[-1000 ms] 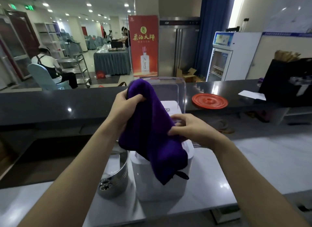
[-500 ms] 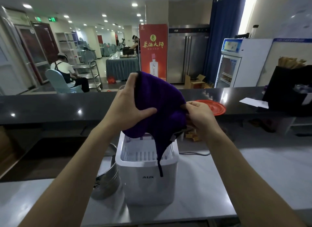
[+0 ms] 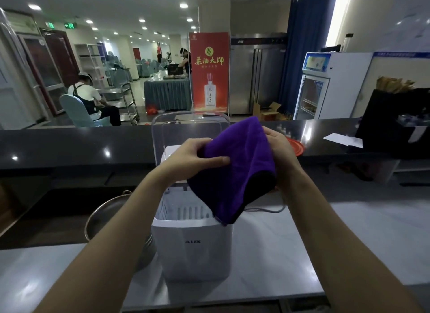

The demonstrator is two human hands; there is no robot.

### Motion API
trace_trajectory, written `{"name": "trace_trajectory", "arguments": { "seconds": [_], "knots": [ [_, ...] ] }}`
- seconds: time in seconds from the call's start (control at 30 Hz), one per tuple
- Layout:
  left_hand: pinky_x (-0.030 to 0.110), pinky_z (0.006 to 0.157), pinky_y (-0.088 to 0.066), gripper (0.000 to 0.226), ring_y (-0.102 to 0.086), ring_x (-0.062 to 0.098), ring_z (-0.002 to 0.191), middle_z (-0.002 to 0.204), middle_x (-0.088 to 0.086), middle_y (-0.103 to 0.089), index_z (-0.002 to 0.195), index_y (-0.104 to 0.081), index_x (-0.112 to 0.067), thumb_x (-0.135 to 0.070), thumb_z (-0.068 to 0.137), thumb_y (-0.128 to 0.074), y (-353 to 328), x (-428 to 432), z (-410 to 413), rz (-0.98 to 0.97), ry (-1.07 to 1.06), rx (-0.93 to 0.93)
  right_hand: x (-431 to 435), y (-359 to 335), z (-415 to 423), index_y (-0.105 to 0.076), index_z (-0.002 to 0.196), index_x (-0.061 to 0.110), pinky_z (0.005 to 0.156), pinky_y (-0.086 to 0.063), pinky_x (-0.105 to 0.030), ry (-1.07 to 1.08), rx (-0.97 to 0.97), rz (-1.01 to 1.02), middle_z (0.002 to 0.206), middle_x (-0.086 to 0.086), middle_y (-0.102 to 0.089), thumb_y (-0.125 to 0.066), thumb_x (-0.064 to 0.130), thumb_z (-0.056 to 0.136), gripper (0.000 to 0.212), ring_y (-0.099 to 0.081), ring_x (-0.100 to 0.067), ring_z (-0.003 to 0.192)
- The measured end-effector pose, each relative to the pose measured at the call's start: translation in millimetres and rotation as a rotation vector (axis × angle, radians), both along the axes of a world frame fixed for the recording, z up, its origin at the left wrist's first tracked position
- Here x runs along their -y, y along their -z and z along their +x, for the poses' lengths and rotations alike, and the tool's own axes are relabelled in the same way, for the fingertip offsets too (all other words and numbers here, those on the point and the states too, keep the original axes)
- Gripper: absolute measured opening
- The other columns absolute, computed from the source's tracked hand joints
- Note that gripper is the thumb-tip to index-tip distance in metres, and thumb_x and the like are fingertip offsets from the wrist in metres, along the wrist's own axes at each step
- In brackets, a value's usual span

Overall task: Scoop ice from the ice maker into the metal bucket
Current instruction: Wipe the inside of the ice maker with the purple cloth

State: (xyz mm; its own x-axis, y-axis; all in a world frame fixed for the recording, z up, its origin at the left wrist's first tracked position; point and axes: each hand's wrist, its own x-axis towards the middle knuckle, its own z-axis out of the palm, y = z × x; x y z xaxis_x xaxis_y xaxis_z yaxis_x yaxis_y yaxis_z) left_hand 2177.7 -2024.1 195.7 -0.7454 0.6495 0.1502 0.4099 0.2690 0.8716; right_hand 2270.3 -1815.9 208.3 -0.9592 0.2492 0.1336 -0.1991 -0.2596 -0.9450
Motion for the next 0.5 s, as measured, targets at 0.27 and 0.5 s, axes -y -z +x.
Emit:
{"name": "trace_trajectory", "arguments": {
  "seconds": [0.27,0.5],
  "knots": [
    [0.050,0.092,-0.064,0.054,-0.078,0.024,0.101,0.108,0.001,-0.081,0.121,-0.073,-0.021,-0.053,0.081,-0.089,20.6,-26.6,-3.4,0.212,-0.201,0.039,2.0,38.1,6.6,-0.071,0.130,0.032,0.098,-0.061,-0.048,-0.163,-0.055,0.061,0.128,-0.005,-0.075,-0.086,0.065,0.073,0.067,-0.071,-0.030,0.120],
    [0.037,0.085,-0.064,0.041,-0.078,0.025,0.101,0.113,0.010,-0.078,0.130,-0.064,-0.010,-0.039,0.101,-0.065,28.5,6.8,-17.4,0.229,-0.153,0.107,-20.9,33.7,-6.0,-0.070,0.127,0.027,0.098,-0.060,-0.037,0.242,-0.297,0.259,0.114,0.015,-0.075,-0.067,-0.006,0.094,0.047,-0.070,-0.013,0.112]
  ]
}}
